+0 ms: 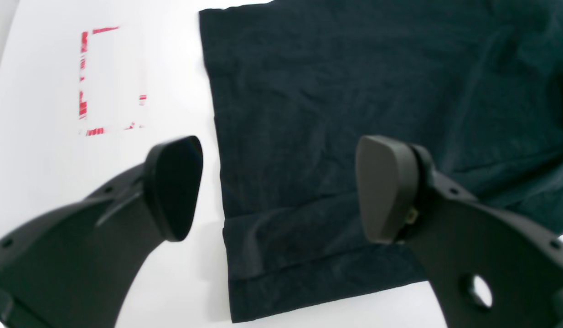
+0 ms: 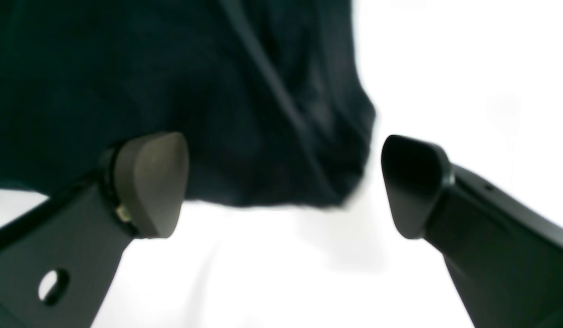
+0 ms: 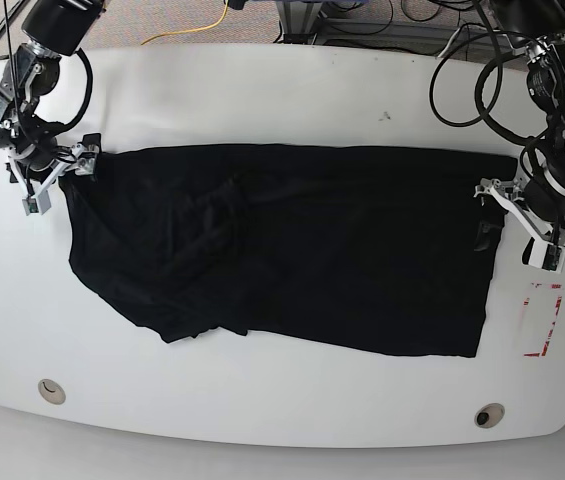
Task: Layout the t-shirt on the table in an organized manner, then fold the t-shirt properly
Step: 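Grasp the shirt's corners with both grippers at the same edge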
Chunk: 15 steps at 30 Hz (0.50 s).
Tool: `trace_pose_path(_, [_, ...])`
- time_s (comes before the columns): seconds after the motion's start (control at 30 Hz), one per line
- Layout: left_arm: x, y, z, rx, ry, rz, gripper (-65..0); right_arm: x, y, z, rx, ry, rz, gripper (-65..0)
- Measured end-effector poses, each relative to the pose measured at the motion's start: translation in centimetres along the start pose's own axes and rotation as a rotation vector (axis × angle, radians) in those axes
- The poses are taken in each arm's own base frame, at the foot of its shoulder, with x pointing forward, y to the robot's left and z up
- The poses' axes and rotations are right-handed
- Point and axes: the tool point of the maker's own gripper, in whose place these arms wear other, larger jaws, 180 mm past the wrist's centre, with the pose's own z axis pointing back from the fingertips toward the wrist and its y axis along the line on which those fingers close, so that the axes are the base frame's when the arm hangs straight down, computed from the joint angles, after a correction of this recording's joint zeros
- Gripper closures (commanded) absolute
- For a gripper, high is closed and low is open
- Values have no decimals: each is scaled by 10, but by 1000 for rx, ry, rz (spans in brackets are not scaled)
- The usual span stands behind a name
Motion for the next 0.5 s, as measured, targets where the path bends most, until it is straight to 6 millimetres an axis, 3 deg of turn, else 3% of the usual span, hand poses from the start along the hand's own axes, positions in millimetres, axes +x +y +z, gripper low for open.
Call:
trace_pose_path(0.1, [0, 0, 0, 0, 0, 2, -485, -10, -1, -8, 13, 5, -36, -650])
trace_pose_path(0.27, [0, 1, 0, 4, 1, 4, -485, -8, -6, -10, 17, -34, -64, -642])
trace_pose_path(0.37, [0, 1, 0, 4, 2, 4, -485, -6, -4, -12, 21, -51, -73, -509])
trace_pose_path(0.43, [-1, 1, 0, 4, 5, 6, -485, -6, -3, -13, 24, -50, -75, -323])
trace_pose_path(0.5, [-4, 1, -1, 3, 11, 9, -485, -7, -1, -14, 28, -51, -80, -181])
